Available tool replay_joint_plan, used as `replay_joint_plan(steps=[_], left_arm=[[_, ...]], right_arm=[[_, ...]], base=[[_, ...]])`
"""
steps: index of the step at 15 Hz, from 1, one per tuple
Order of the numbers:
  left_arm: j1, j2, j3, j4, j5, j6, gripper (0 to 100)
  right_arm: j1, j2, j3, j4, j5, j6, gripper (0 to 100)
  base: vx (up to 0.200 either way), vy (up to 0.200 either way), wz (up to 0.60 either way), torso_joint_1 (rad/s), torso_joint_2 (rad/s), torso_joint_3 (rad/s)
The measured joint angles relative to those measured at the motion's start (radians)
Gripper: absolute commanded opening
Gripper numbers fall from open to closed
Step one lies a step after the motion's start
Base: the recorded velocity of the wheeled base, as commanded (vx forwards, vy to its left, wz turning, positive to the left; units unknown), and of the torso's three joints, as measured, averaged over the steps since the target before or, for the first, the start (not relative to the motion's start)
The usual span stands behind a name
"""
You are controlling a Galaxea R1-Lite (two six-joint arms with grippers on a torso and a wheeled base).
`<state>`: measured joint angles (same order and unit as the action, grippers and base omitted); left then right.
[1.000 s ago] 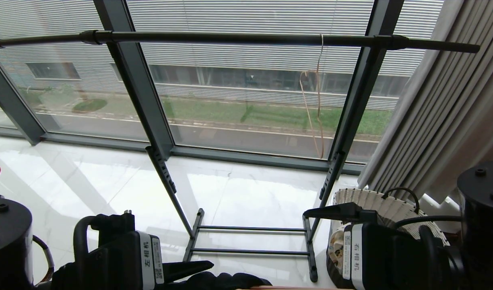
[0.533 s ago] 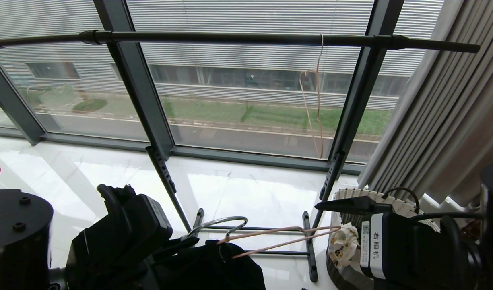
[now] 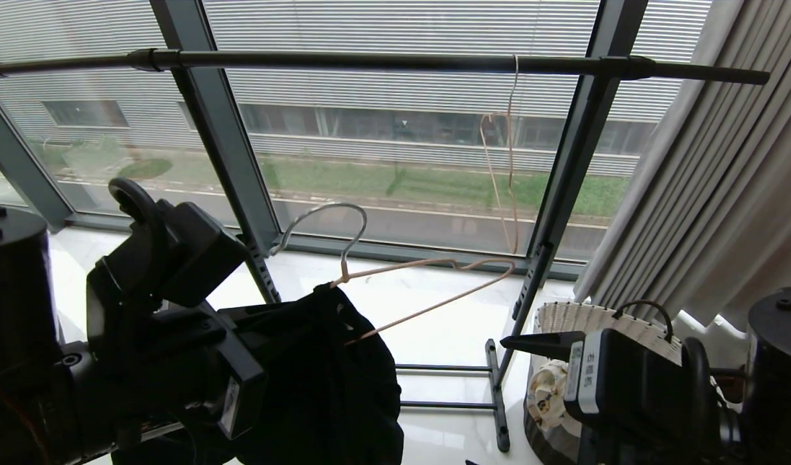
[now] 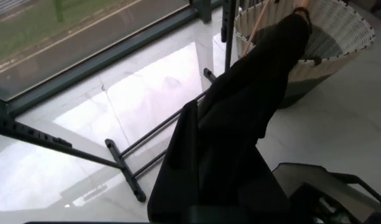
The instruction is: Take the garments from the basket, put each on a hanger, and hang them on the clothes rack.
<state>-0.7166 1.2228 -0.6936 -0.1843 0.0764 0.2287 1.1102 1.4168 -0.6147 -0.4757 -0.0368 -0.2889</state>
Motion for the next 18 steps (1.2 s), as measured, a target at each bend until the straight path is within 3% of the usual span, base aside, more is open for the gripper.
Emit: replay_joint_plan(steps=[3, 6, 15, 18], left_arm=[[-0.017, 0.008, -0.041, -0.086, -0.022, -0.002, 0], [-0.035, 0.01, -0.05, -0.098, -0.023, -0.001, 0], [-0.104, 0.008, -0.069, -0.097, -0.023, -0.001, 0], [-0.114, 0.006, -0.079, -0.097, -0.023, -0.002, 0]], right_arm=[[0.0, 0.133, -0.024, -0.203, -0.145, 0.129, 100], [-0.006, 0.279, -0.135, -0.303, -0.261, 0.194, 100], [-0.005, 0.384, -0.177, -0.307, -0.273, 0.196, 100], [-0.008, 0.412, -0.177, -0.307, -0.35, 0.198, 100]], base=[[0.0, 0.0, 0.0, 0.0, 0.0, 0.0], [0.0, 0.0, 0.0, 0.0, 0.0, 0.0], [0.0, 0.0, 0.0, 0.0, 0.0, 0.0], [0.0, 0.0, 0.0, 0.0, 0.0, 0.0]])
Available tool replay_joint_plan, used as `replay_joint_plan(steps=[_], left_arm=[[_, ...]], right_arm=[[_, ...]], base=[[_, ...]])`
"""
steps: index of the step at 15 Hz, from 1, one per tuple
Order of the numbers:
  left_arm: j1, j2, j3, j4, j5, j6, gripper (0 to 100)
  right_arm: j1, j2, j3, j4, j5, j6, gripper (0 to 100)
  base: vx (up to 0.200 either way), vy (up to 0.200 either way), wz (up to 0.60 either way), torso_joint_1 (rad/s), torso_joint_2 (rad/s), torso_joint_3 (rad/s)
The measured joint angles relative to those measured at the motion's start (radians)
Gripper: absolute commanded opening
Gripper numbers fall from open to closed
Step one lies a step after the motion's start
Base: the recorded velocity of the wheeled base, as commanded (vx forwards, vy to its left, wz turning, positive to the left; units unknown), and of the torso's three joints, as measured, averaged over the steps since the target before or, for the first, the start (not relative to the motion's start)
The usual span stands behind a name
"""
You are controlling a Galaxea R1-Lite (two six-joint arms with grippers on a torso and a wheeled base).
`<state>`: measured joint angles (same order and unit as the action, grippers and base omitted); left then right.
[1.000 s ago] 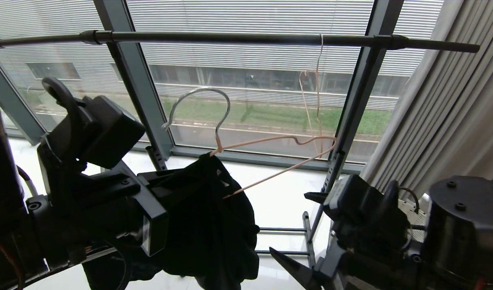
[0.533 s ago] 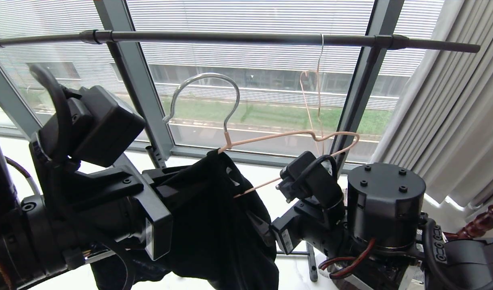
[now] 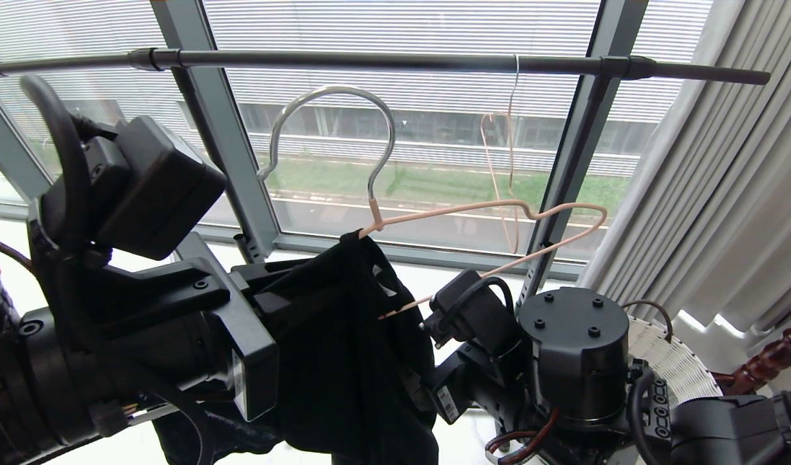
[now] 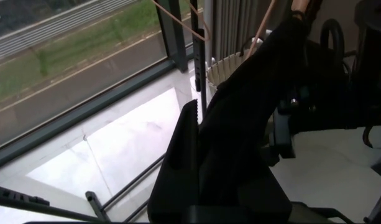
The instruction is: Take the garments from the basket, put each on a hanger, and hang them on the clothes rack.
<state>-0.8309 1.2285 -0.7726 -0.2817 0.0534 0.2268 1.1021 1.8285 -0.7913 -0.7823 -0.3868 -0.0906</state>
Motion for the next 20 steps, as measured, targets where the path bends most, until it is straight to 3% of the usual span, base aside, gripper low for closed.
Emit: replay_joint_plan(steps=[7, 14, 20], left_arm=[[0.001, -0.01, 0.003, 0.0, 0.007, -0.019, 0], [0.005, -0.047, 0.063, 0.001, 0.009, -0.018, 0], [0.005, -0.088, 0.154, 0.0, 0.007, -0.013, 0]], right_arm=[[-0.055, 0.012, 0.041, 0.0, -0.16, -0.006, 100], [-0.193, -0.106, 0.17, 0.0, -0.175, -0.052, 100], [-0.338, -0.205, 0.19, 0.001, -0.175, -0.081, 100]], base=[[0.0, 0.0, 0.0, 0.0, 0.0, 0.0], [0.0, 0.0, 0.0, 0.0, 0.0, 0.0], [0.0, 0.0, 0.0, 0.0, 0.0, 0.0]])
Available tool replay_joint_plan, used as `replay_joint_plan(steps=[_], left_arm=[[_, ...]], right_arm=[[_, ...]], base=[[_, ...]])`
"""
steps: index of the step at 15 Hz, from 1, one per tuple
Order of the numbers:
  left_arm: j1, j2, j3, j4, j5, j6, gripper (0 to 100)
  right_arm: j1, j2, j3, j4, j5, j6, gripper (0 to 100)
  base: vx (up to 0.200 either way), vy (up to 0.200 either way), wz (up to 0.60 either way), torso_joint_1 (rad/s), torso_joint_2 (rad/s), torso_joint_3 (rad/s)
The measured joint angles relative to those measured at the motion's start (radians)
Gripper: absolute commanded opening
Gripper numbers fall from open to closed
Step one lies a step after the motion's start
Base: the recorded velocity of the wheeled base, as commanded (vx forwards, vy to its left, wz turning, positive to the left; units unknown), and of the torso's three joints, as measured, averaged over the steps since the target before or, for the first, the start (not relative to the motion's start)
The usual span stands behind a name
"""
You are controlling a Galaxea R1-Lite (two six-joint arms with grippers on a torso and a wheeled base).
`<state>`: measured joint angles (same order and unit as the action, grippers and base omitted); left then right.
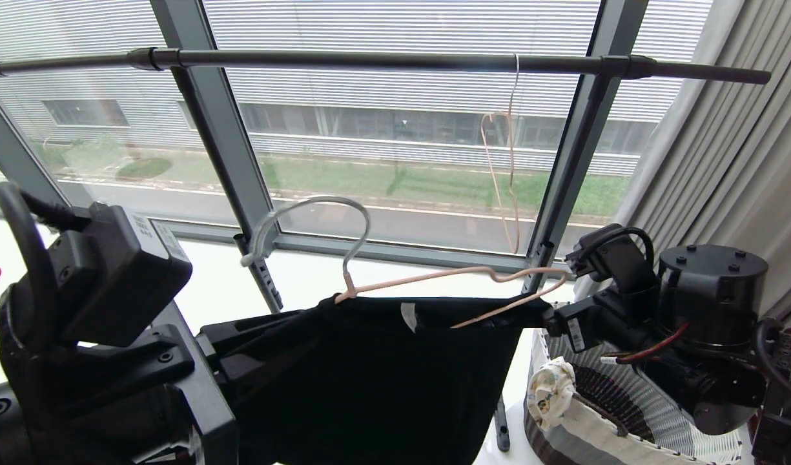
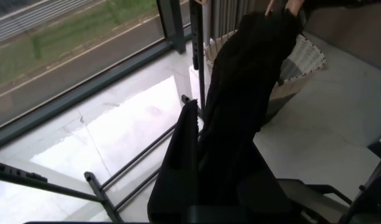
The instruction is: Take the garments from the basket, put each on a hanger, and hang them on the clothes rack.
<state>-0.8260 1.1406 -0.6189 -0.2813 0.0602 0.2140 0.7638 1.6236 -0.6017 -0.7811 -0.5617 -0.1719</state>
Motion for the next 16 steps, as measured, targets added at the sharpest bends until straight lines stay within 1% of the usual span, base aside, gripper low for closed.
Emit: replay_joint_plan(steps=[2, 5, 6, 8, 9, 11, 13, 16], left_arm=[[0.001, -0.017, 0.034, 0.003, -0.001, 0.001, 0], [0.0, -0.026, 0.061, 0.004, -0.003, 0.005, 0], [0.0, -0.024, 0.069, 0.005, -0.001, 0.016, 0], [0.001, -0.013, 0.098, 0.015, 0.0, 0.08, 0], [0.001, -0.003, 0.11, 0.018, 0.002, 0.098, 0], [0.001, 0.037, 0.123, 0.014, 0.033, 0.11, 0], [0.004, 0.093, 0.114, -0.009, 0.097, 0.109, 0], [0.032, 0.153, 0.103, -0.076, 0.117, 0.107, 0]], right_arm=[[-0.029, -0.016, -0.009, -0.001, 0.002, 0.0, 100], [-0.042, -0.03, -0.014, 0.001, 0.007, -0.001, 100], [-0.042, -0.035, -0.019, 0.001, 0.008, -0.001, 100], [-0.042, -0.045, -0.043, 0.006, 0.009, -0.009, 100], [-0.04, -0.052, -0.056, 0.027, 0.011, -0.013, 100], [-0.02, -0.076, -0.089, 0.086, 0.029, -0.018, 100], [0.021, -0.113, -0.114, 0.166, 0.053, -0.02, 100], [0.099, -0.173, -0.123, 0.267, 0.066, -0.02, 100]], base=[[0.0, 0.0, 0.0, 0.0, 0.0, 0.0], [0.0, 0.0, 0.0, 0.0, 0.0, 0.0], [0.0, 0.0, 0.0, 0.0, 0.0, 0.0], [0.0, 0.0, 0.0, 0.0, 0.0, 0.0], [0.0, 0.0, 0.0, 0.0, 0.0, 0.0], [0.0, 0.0, 0.0, 0.0, 0.0, 0.0], [0.0, 0.0, 0.0, 0.0, 0.0, 0.0], [0.0, 0.0, 0.0, 0.0, 0.0, 0.0]])
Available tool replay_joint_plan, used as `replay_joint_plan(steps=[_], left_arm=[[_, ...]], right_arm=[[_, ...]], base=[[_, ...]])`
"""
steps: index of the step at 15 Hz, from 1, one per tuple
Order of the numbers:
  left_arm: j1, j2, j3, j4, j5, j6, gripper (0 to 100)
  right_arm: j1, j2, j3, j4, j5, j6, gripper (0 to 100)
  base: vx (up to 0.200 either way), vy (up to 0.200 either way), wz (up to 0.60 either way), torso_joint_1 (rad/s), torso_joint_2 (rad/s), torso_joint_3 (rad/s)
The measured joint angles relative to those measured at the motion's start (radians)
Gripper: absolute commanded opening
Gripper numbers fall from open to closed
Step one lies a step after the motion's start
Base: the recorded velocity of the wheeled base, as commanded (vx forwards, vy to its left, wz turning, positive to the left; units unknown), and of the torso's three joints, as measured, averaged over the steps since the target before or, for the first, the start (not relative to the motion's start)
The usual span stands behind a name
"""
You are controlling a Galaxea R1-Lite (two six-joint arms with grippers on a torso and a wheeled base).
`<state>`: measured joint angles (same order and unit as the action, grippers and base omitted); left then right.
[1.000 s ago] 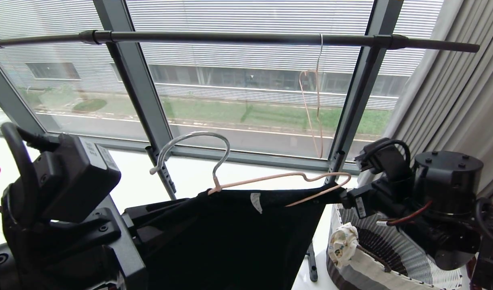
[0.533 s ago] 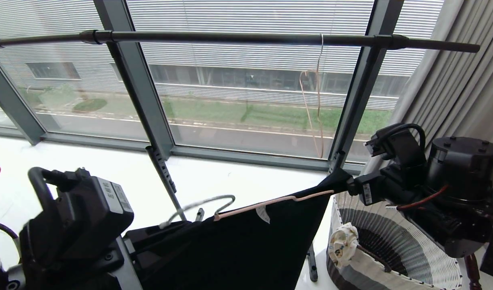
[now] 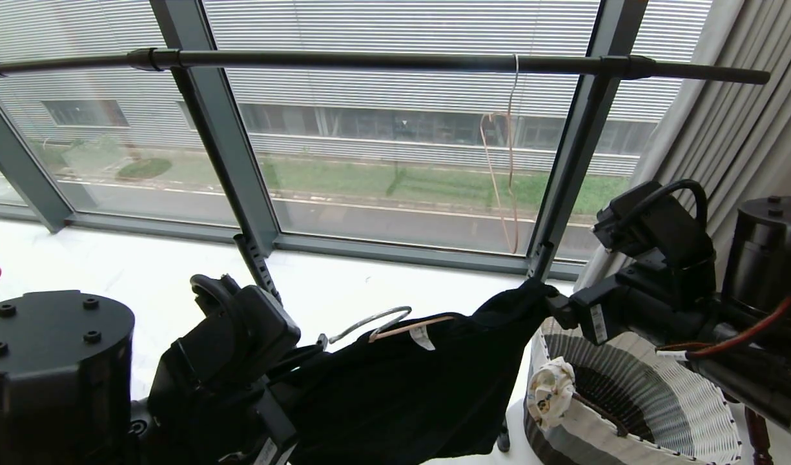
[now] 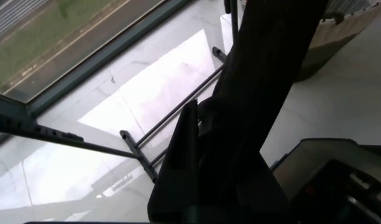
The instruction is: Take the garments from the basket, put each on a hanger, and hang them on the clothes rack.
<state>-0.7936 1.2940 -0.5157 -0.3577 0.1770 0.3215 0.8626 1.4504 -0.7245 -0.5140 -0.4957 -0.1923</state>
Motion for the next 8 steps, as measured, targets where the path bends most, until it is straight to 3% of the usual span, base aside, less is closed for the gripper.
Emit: replay_joint_plan(steps=[5, 8], left_arm=[[0.011, 0.017, -0.052, -0.007, 0.0, -0.067, 0], [0.012, 0.018, -0.084, -0.007, -0.001, -0.099, 0]], right_arm=[[0.049, -0.071, -0.001, 0.182, 0.125, -0.05, 100], [0.052, -0.091, -0.006, 0.191, 0.144, -0.063, 100]], base=[[0.0, 0.0, 0.0, 0.0, 0.0, 0.0], [0.0, 0.0, 0.0, 0.0, 0.0, 0.0]])
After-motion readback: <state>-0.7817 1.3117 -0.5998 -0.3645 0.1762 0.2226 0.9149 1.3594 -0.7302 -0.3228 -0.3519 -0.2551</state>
